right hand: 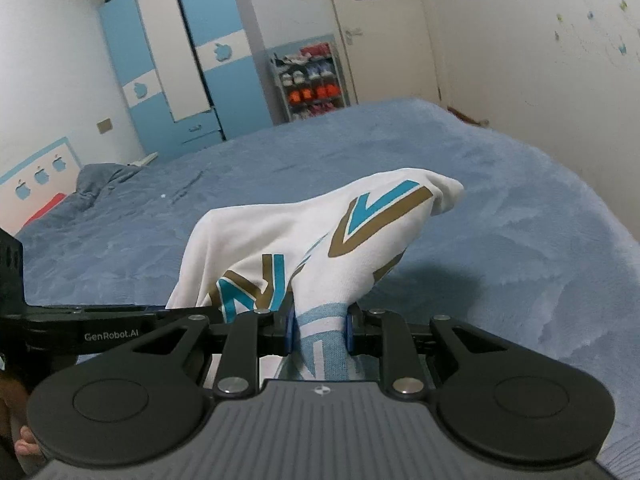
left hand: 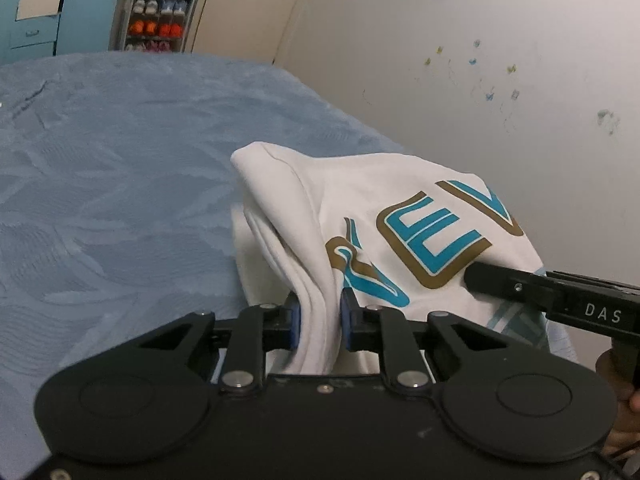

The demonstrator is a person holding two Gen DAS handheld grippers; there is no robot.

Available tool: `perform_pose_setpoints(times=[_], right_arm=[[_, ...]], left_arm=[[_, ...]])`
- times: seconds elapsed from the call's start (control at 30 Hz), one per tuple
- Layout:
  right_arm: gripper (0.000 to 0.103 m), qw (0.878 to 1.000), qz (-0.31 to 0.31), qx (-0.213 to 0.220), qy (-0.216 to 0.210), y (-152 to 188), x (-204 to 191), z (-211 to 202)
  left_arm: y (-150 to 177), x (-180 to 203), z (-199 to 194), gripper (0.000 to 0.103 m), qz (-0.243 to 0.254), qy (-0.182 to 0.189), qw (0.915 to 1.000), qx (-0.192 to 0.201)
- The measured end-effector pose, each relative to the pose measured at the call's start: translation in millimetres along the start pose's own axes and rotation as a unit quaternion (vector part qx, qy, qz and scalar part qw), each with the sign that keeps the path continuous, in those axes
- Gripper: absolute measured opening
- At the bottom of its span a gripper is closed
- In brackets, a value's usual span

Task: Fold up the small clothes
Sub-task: 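Lift the grasped sweatshirt edge upward with both grippers, then fold the lifted edge over the bundle with both grippers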

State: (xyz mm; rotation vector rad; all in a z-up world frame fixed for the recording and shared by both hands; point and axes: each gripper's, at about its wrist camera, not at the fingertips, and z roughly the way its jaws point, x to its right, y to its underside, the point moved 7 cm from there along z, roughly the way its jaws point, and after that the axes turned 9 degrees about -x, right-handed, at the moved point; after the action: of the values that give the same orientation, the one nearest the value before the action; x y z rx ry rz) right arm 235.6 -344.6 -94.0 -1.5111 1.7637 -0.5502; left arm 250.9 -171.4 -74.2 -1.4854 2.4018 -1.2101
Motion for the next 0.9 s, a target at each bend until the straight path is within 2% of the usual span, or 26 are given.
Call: perform_pose_setpoints(times=[0.17, 0.27, 0.37, 0.53, 0.63, 0.7, 0.8, 0.9], right_arm=[[0.024, 0.999, 0.019, -0.035, 0.004, 26, 30, 35], [0.024, 0.999, 0.030, -0.040, 0.003, 41, 46, 49], [0.024, 0.998, 0.040, -0.041, 0.000, 49, 60, 60], [0.026, 0.996, 0.067, -0.051, -0.003, 63, 76, 79], [0.028, 0.997, 0.057, -0.045, 0.001, 70, 75, 84], [0.030, 0.998, 0.051, -0.036, 0.000, 73, 76, 84], [0.033, 0.998, 0.059, -0.007, 0.010, 67, 74, 65], [0.029, 0.997, 0.030, 0.041, 0.058, 46, 54, 30]], left_arm=[[18, -9, 53, 0.016, 0.000, -0.010, 0.9985, -0.054], [26, -16, 75, 0.016, 0.012, -0.029, 0.9977, -0.060], [26, -22, 86, 0.017, 0.015, -0.033, 0.9973, -0.063], [37, -26, 97, 0.031, 0.011, -0.032, 0.9968, -0.073], [42, -32, 106, 0.040, 0.003, -0.029, 0.9970, -0.072], [45, -34, 98, 0.044, 0.000, -0.023, 0.9972, -0.071], [34, -30, 73, 0.042, -0.015, -0.019, 0.9975, -0.066], [8, -10, 41, 0.041, 0.015, -0.059, 0.9981, -0.006]])
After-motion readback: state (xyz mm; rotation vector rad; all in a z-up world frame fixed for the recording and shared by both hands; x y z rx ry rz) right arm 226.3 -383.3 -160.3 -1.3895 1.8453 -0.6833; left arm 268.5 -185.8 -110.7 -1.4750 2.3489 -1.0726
